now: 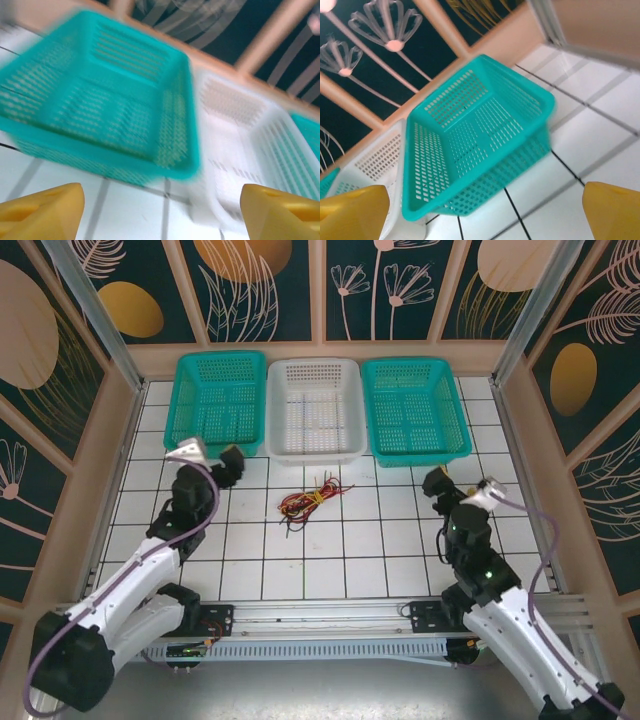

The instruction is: Untangle the cables

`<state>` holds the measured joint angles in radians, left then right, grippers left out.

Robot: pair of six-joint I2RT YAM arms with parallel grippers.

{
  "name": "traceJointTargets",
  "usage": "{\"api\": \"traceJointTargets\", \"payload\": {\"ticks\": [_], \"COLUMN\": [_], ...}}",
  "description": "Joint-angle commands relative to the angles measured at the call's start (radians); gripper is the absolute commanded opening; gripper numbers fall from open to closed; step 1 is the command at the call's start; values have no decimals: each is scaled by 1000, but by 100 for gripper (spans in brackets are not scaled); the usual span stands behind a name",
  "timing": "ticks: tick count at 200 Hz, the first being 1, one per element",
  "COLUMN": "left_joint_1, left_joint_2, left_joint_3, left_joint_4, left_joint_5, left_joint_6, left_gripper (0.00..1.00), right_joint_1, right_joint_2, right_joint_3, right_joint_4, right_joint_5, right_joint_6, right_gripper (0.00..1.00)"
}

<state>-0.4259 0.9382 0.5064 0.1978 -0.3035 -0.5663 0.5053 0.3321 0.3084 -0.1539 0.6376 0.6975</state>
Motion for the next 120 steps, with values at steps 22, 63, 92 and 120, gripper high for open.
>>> {"api": "traceJointTargets", "payload": {"ticks": [22,63,92,120], "left_joint_1": [-88,-88,-88,-89], "left_joint_2": [144,262,309,337], "left_joint_3": [26,60,66,81], "left_joint_4": [-147,-123,-169,-198], "left_joint_5": [247,544,541,561], "left_joint_6": [-9,27,49,77], "left_gripper": [97,95,89,89], "right_joint_1": [-10,-4,15,36], "right_joint_2": [33,567,741,638], "right_joint_3": [25,483,554,456], "right_joint_4": [-187,-490,-484,-273], "right_joint_5": [-100,-83,-105,-257], "right_joint_6": [221,187,139,116], "right_gripper": [99,99,94,92]}}
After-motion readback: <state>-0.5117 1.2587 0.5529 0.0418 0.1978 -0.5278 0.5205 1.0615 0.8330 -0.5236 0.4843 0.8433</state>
